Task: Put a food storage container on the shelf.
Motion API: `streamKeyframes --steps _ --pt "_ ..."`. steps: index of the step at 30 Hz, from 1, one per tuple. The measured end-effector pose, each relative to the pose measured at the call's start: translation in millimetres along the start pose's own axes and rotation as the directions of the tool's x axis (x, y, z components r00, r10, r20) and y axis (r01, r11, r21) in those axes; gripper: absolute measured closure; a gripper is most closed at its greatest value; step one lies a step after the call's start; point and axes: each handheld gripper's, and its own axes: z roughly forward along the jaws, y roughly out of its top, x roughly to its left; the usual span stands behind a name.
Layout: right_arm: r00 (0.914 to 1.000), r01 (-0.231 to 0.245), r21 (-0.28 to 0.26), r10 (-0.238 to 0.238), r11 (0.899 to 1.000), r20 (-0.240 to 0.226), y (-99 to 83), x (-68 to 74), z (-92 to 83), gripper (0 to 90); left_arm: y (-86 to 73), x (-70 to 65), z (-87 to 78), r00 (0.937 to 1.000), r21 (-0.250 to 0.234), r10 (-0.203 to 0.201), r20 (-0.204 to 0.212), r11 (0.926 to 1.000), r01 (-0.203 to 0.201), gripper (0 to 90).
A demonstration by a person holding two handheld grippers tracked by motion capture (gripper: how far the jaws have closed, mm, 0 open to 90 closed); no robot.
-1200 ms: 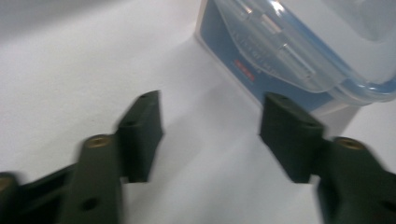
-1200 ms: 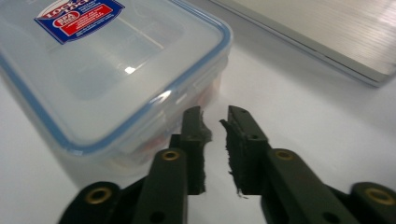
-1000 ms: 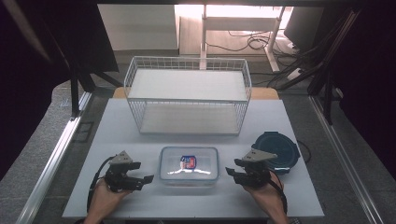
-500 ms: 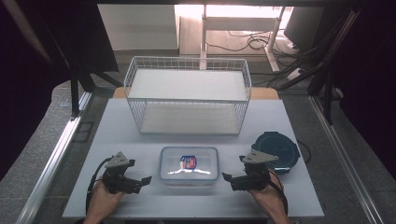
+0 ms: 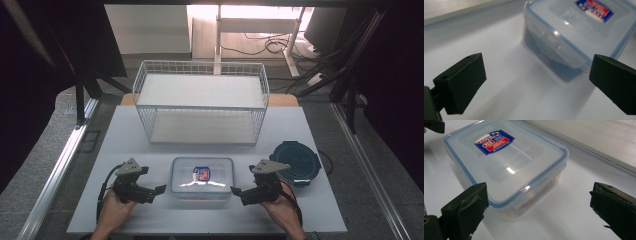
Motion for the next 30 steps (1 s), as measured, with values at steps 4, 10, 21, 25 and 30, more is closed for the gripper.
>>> streamKeyframes --steps 4,10,21,25,30 --pt "0.9986 -0.052 0.036 0.052 0.998 -0.002 5.5 3.0 9.2 0.4 10.4 -2.2 8.2 0.9998 0.014 0.001 0.020 0.9999 -0.001 0.1" --pt "0.9979 -0.060 0.076 0.062 0.995 -0.020 14.7 4.9 21.1 0.4 19.6 0.2 24.9 0.9916 0.074 -0.038 0.123 0.9968 0.029 0.0" --pt "0.9579 -0.200 0.205 0.235 0.958 -0.165 20.5 -8.9 47.2 2.0 28.3 3.1 57.4 0.9539 0.184 -0.122 0.274 0.9803 0.072 0.0" --pt "0.9220 -0.262 0.245 0.317 0.933 -0.223 16.1 -14.8 50.1 4.8 22.3 3.7 55.3 0.9396 0.200 -0.162 0.301 0.9742 0.104 0.5" --pt "0.9156 -0.279 0.239 0.332 0.930 -0.226 14.7 -17.3 39.4 17.9 18.1 3.2 41.6 0.9384 0.183 -0.154 0.309 0.9779 0.100 13.6"
